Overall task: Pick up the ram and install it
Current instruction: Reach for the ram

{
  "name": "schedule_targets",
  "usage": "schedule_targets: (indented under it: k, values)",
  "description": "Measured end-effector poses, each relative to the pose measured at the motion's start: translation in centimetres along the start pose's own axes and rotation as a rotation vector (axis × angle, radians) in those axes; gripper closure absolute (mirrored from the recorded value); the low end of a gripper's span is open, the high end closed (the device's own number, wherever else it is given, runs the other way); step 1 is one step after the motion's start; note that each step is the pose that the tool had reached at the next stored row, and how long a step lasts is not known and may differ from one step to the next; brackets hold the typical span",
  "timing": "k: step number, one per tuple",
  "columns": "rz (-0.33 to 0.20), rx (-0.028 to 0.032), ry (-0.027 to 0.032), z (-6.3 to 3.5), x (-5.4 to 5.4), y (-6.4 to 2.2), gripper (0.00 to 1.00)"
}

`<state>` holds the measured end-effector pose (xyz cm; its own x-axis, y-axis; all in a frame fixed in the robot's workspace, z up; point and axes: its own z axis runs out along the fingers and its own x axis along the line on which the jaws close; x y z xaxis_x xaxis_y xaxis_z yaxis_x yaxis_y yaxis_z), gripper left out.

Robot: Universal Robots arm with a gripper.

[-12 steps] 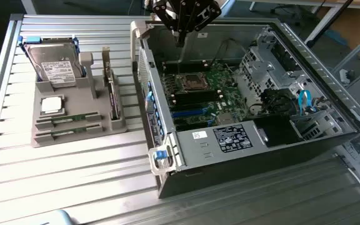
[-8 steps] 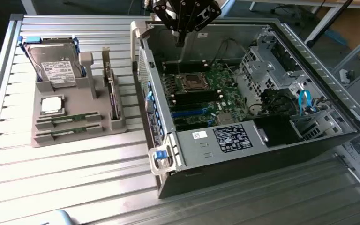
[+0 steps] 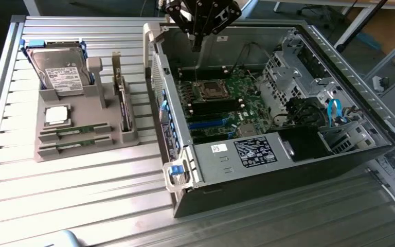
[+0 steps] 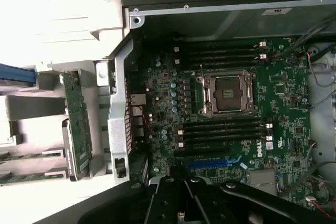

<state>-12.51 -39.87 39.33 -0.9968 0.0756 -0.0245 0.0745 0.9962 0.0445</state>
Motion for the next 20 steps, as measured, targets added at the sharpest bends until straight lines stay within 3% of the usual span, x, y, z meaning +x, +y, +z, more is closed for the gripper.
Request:
schedule_targets:
  k: [20]
  values:
    - [0.0, 0.0001, 0.0, -0.07, 2.4, -0.18, 0.89]
